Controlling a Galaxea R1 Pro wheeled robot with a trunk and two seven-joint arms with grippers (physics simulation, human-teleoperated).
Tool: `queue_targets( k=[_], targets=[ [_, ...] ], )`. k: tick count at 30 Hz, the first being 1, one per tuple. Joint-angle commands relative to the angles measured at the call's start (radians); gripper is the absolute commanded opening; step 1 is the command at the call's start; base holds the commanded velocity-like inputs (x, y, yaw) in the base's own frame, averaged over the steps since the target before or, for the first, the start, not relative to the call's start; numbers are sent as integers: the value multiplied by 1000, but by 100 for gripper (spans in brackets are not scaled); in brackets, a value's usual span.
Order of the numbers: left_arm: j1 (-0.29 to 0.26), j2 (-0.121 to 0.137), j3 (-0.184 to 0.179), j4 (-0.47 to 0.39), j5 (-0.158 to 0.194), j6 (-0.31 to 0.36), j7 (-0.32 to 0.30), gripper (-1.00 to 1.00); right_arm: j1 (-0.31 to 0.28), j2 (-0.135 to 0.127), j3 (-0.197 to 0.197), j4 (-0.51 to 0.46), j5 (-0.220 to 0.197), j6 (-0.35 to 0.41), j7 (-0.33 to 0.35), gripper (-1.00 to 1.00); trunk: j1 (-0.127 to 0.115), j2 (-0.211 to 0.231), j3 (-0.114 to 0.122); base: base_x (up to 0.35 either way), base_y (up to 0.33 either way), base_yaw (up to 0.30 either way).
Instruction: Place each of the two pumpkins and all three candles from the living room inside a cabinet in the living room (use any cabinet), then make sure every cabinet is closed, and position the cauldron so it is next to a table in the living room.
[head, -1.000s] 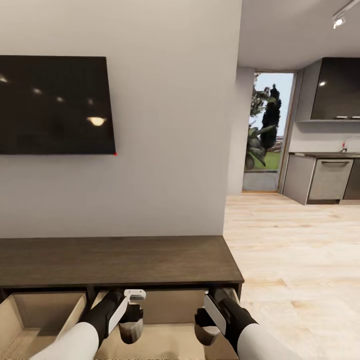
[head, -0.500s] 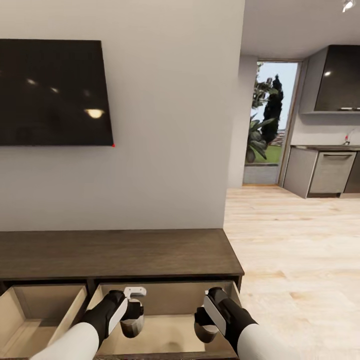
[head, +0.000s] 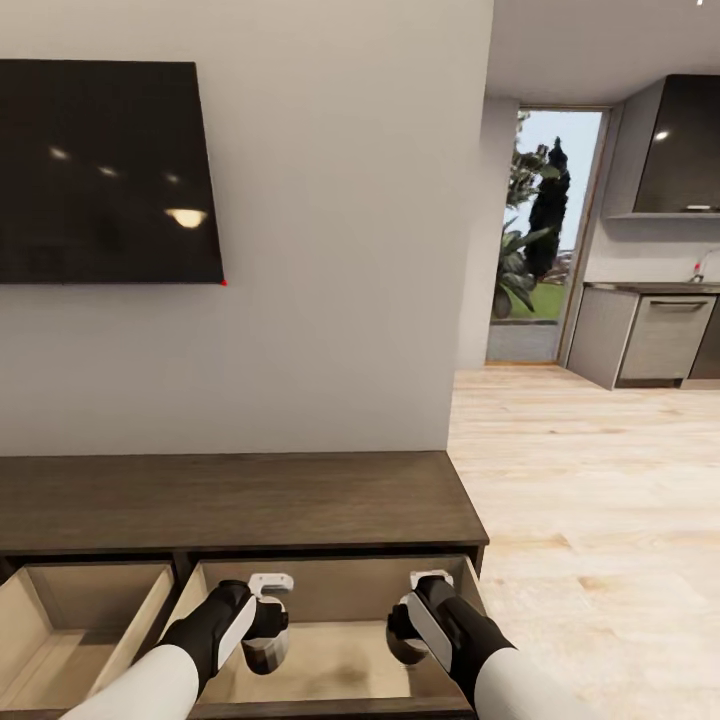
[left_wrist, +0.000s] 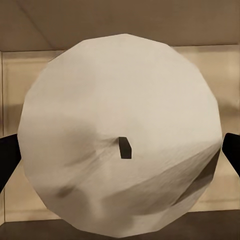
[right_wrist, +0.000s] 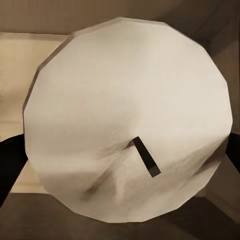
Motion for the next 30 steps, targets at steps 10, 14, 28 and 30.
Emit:
queue_targets(
  k=[10,14,28,30],
  targets=[
    [0,0,-8,-2,9,4,9,-100,0,0,4,-3,-12,-30,-7,-100,2,-2,-24,0,0,0],
    [0,0,-8,-1,7,-29,10,-100,0,0,4,-2,-12,-57,7,-100,2,-2,-24,0,0,0],
    [1,1,-8,-2,9,-60,8,-100,1,0,4,-1,-12,-69,41,-100,6,-4,-55,0,0,0],
    [1,1,-8,-2,9,-61,9,-100,1,0,4,-1,-12,-69,41,-100,6,-4,-55,0,0,0]
  ],
)
